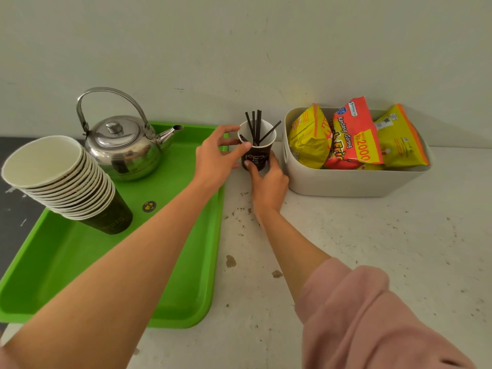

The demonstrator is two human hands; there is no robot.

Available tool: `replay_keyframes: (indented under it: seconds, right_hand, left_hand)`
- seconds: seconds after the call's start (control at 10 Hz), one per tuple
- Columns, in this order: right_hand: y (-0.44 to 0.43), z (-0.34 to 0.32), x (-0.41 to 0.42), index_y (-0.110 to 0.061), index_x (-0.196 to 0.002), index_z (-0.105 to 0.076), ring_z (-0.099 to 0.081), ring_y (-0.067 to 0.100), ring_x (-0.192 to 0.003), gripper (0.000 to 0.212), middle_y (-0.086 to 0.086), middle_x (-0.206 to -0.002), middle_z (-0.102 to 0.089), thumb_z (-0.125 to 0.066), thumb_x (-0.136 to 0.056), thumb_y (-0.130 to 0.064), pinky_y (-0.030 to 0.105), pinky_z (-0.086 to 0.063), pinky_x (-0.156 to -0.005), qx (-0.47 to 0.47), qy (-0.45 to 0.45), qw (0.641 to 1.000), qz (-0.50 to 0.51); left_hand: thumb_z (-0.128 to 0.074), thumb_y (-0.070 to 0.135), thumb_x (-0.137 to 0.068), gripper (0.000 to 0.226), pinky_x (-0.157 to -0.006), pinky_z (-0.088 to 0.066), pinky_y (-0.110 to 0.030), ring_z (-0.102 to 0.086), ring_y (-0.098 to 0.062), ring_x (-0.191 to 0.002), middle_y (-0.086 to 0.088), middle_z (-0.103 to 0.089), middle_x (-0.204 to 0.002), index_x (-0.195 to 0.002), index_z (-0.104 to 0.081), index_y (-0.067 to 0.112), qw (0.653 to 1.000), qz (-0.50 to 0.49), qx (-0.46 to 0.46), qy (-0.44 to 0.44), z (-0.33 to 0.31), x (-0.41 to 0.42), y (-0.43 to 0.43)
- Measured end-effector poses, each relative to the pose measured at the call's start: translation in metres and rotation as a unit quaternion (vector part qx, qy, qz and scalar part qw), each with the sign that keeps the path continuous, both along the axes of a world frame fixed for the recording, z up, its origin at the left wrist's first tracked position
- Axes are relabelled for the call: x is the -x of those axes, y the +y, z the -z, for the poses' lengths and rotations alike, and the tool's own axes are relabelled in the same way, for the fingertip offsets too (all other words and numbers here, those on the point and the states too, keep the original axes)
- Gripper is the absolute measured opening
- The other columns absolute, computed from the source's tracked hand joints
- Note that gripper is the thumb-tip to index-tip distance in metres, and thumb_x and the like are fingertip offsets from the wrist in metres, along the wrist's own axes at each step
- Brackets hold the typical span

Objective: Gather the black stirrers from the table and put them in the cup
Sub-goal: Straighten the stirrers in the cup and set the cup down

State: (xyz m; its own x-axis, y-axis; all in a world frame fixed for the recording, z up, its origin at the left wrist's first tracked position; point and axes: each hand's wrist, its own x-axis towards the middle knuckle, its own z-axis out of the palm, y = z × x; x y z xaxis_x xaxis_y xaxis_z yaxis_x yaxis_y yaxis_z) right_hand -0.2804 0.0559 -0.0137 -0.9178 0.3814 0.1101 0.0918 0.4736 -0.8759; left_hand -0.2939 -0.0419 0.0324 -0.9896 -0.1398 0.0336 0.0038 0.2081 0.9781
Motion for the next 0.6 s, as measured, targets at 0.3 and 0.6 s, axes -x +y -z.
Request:
replay_keyframes:
  seconds: [0.3,0.6]
  right_hand:
    - [0.003,0.003,0.001,-0.011,-0.132,-0.045,-0.059,0.031,-0.112,0.055,0.013,-0.122,-0.064,-0.063,-0.084,-0.034,0.034,-0.048,-0.087,-0.008,-0.004,1.000,-0.017]
    - [0.008,0.000,-0.011,-0.009,-0.138,-0.036,-0.051,0.030,-0.123,0.063,0.014,-0.136,-0.054,-0.063,-0.085,-0.031,0.034,-0.044,-0.096,-0.017,-0.030,0.999,-0.041]
  left_hand:
    - [-0.070,0.023,-0.078,0.042,-0.055,-0.056,-0.015,-0.060,-0.019,-0.076,-0.009,-0.065,-0.104,-0.118,-0.058,0.022,1.000,-0.004,-0.007,0.013,-0.001,-0.002,0.001]
    - [-0.076,0.023,-0.072,0.078,-0.078,-0.051,-0.011,-0.063,-0.009,-0.094,0.000,-0.056,-0.126,-0.139,-0.036,0.025,0.995,-0.001,0.075,0.068,0.005,-0.020,-0.004]
